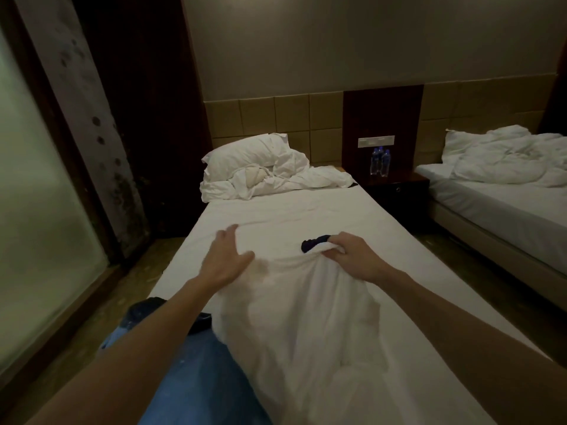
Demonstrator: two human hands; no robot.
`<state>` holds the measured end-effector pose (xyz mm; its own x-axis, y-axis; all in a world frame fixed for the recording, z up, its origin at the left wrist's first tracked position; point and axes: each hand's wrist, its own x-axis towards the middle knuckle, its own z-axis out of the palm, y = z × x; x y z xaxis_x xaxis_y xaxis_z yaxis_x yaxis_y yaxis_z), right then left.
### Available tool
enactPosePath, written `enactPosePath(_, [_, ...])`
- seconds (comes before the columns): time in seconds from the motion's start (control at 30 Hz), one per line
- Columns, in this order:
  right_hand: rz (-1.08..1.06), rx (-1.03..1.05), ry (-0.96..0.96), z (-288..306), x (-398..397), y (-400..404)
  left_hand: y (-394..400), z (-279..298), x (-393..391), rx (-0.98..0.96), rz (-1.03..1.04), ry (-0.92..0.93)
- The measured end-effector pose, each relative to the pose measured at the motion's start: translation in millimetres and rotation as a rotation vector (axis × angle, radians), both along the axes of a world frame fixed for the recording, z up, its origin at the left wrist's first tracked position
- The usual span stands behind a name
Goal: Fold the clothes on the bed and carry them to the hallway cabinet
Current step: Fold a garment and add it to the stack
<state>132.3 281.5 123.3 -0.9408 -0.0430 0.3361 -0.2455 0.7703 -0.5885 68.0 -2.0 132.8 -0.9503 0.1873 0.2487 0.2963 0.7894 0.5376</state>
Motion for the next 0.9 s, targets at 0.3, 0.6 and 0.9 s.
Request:
enactPosePath(0.3, [0.080,-0.254,0.032,-23,-21,-58,72,-50,14,0.185,-0.381,-0.102])
enactPosePath(0.6, [0.110,-0.285,-0.573,-158,1,-23,40,-5,3,1.005,-0.148,-0.342])
enactPosePath(0.9, [0.028,-0.580,-0.333,-120,-26,-37,-25,-26,-2,0.362,-0.091,-0.215])
